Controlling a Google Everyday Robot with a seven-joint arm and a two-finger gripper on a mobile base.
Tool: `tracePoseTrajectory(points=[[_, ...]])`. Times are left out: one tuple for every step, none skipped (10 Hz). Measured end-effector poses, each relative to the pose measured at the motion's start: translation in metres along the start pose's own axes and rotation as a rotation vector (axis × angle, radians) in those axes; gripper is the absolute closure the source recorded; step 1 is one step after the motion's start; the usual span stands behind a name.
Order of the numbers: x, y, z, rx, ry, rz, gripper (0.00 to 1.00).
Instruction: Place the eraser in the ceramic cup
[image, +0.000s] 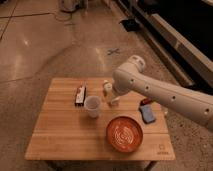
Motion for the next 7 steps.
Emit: tracePoseTrajectory(points=[[0.011, -0.007, -0.001, 0.0, 0.004, -0.014, 0.2], [0.03, -0.021, 0.001, 0.004, 0.005, -0.036, 0.2], [0.042, -0.033, 0.005, 0.01, 0.002, -0.05, 0.2], [0.053, -0.045, 0.01, 0.018, -0.005, -0.063, 0.2], [0.065, -0.057, 0.017, 0.028, -0.012, -0.071, 0.2], [0.074, -0.067, 0.024, 0.035, -0.016, -0.074, 0.2], [0.085, -0.077, 0.031, 0.041, -0.015, -0.074, 0.2]])
